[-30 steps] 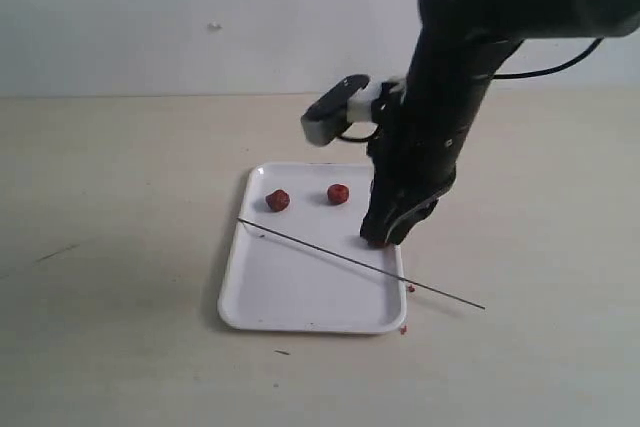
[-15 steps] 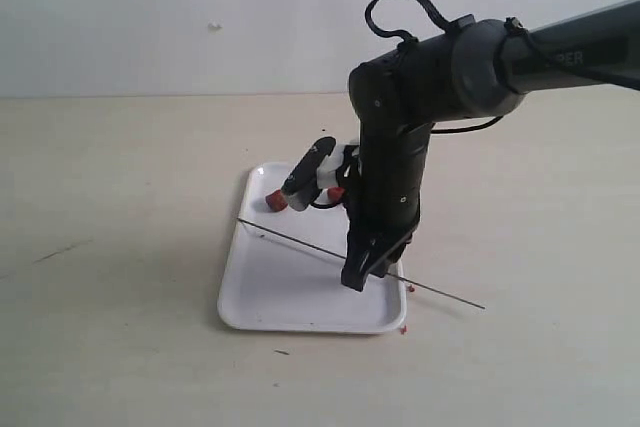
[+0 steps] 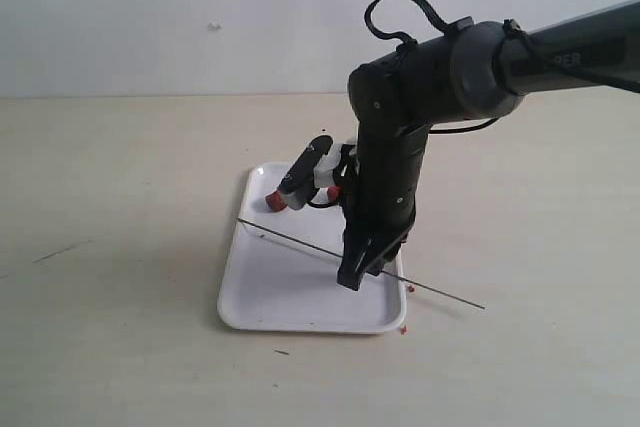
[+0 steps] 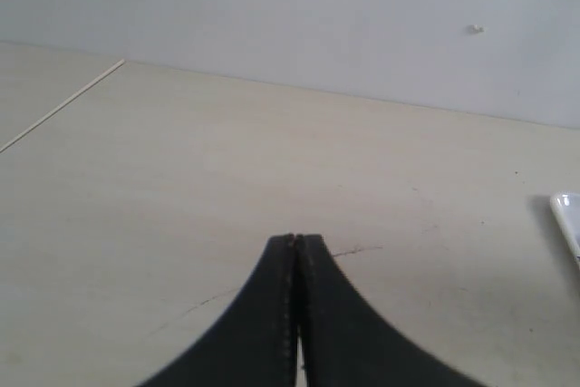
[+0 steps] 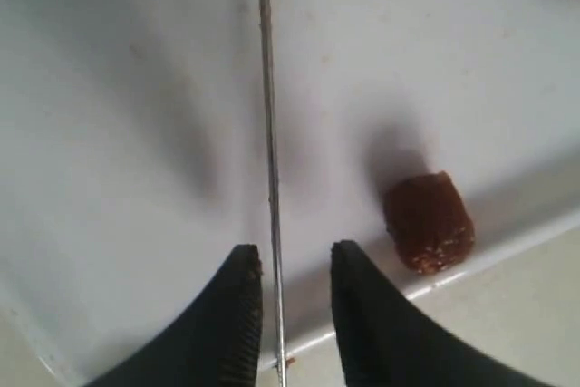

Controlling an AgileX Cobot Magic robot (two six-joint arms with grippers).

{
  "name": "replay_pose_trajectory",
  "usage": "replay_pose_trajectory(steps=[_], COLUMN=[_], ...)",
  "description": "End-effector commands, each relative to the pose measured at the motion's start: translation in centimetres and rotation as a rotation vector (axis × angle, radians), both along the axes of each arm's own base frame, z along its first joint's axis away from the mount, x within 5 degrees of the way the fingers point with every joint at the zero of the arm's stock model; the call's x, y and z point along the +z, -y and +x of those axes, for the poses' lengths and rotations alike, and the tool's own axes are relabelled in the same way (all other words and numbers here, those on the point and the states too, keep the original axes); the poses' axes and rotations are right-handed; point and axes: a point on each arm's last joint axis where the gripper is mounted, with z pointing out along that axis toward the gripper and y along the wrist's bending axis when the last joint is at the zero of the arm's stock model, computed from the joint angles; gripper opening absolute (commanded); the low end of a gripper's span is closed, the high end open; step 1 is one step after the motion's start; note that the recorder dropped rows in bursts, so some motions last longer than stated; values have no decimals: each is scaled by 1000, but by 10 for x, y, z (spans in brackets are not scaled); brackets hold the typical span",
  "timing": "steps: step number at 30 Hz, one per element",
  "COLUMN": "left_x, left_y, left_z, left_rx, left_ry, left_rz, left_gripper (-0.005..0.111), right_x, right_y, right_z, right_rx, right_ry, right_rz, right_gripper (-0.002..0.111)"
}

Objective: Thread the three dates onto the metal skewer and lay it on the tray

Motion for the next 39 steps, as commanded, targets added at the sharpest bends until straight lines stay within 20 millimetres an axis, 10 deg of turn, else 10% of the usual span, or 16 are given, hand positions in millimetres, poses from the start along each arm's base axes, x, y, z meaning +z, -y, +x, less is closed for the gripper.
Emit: replay_pose_trajectory(steps=[1, 24, 39], left_x=[0, 0, 0], left_y=[0, 0, 0], left_z=[0, 0, 0], left_rx=[-1, -1, -1], left_ry=[7, 7, 7], left_rz=[2, 2, 2], left_gripper=[0, 0, 0], right_x=[-8, -10, 124], right_y=[-2, 1, 18], right_z=[1, -4, -18], right_rx=[8, -20, -142], right_ry=[-22, -82, 230], right_rz=[-9, -42, 132], right_gripper=[29, 0, 0])
